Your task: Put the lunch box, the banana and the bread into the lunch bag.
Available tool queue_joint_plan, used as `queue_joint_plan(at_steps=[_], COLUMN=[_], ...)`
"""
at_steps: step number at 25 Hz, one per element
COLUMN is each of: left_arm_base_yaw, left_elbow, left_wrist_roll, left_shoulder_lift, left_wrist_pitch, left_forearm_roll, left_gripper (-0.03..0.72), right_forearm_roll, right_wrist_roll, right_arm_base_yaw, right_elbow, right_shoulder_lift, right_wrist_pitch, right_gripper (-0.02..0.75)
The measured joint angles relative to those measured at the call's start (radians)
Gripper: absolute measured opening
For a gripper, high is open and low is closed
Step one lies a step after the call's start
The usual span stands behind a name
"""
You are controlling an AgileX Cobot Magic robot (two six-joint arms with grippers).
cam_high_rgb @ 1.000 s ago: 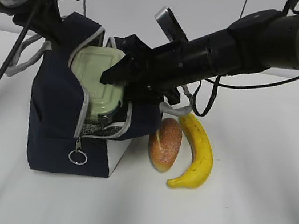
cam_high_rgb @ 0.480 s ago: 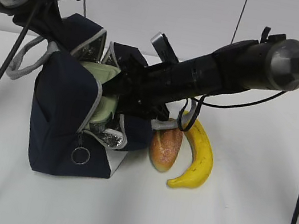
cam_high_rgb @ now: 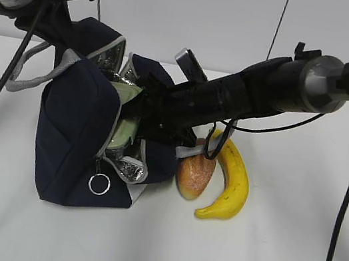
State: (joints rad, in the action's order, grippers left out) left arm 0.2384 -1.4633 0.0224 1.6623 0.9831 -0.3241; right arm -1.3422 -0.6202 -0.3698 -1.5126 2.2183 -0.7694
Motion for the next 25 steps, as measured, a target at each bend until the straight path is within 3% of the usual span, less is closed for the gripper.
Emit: queue_joint_plan(at_steps=[8,17,25], left_arm_base_yaw=[0.0,0.0,0.0], left_elbow=[0.0,0.0,0.0], left_wrist_roll=[0.0,-0.003,-0.003], left_shoulder_lift=[0.0,0.0,0.0], left_wrist_pitch=[0.0,0.003,0.031], left_forearm_roll=[0.0,0.0,0.008], left_gripper=[0.0,0.0,0.0], right_forearm_roll=[-0.003,-0.018,0.004], right_wrist_roll=[0.0,-0.011,-0.016], right_arm_base_yaw=[0.0,0.0,0.038], right_elbow=[-0.002,-0.016,-0.087], right_shoulder_lift=[0.01,0.038,0.06], right_wrist_pitch=[0.011,-0.04,-0.238], right_gripper=[0.367,0.445,0.459])
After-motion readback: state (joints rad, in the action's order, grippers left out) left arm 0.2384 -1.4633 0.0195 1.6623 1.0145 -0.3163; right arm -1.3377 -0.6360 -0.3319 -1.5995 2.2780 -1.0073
